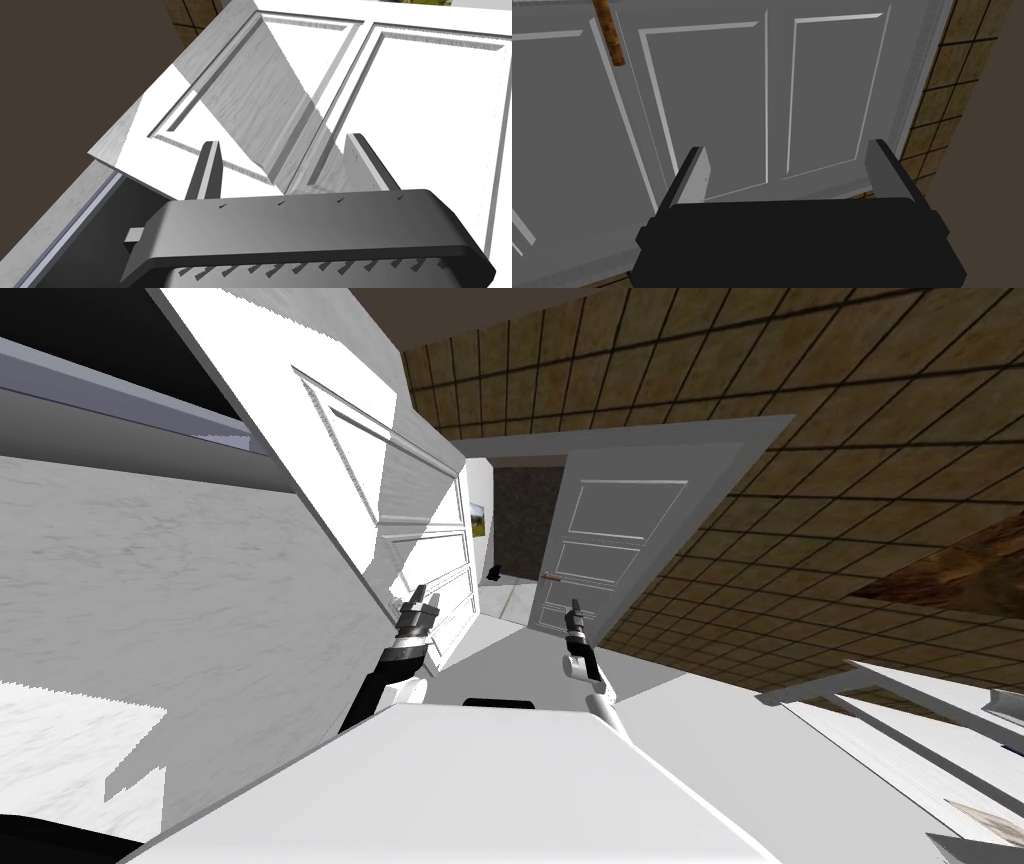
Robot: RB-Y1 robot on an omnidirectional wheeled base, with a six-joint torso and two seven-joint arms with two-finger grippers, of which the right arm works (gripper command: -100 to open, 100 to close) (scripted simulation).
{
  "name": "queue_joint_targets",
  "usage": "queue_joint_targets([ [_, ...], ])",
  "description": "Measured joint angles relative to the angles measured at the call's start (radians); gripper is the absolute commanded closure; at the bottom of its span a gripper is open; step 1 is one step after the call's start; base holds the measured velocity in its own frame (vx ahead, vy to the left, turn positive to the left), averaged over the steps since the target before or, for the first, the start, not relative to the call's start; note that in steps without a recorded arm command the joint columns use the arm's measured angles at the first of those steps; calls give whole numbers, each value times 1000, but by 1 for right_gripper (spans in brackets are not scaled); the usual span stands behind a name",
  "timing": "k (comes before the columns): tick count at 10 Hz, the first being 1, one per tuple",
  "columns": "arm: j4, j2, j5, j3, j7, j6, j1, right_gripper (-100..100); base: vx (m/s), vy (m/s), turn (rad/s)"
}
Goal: Pull the door open
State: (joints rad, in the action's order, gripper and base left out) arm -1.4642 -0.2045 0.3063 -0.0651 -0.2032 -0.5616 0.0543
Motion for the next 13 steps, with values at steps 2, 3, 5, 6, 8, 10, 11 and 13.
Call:
queue_joint_targets([
  [2,67,-12,31,1,-6,4,-38,-100,102,-13,73],
  [3,99,-22,48,0,-7,7,-57,-100,66,-6,29],
  [5,144,-34,68,0,-7,9,-77,-100,70,-18,72],
  [6,178,-42,83,0,-8,11,-96,-100,92,-19,90],
  [8,226,-49,104,2,-12,10,-117,-100,57,-7,35],
  [10,286,-59,129,2,-16,10,-149,-100,83,-18,87],
  [11,321,-67,144,3,-17,9,-165,-100,84,-12,74],
  [13,383,-85,175,3,-18,14,-198,-100,103,-33,77],
])
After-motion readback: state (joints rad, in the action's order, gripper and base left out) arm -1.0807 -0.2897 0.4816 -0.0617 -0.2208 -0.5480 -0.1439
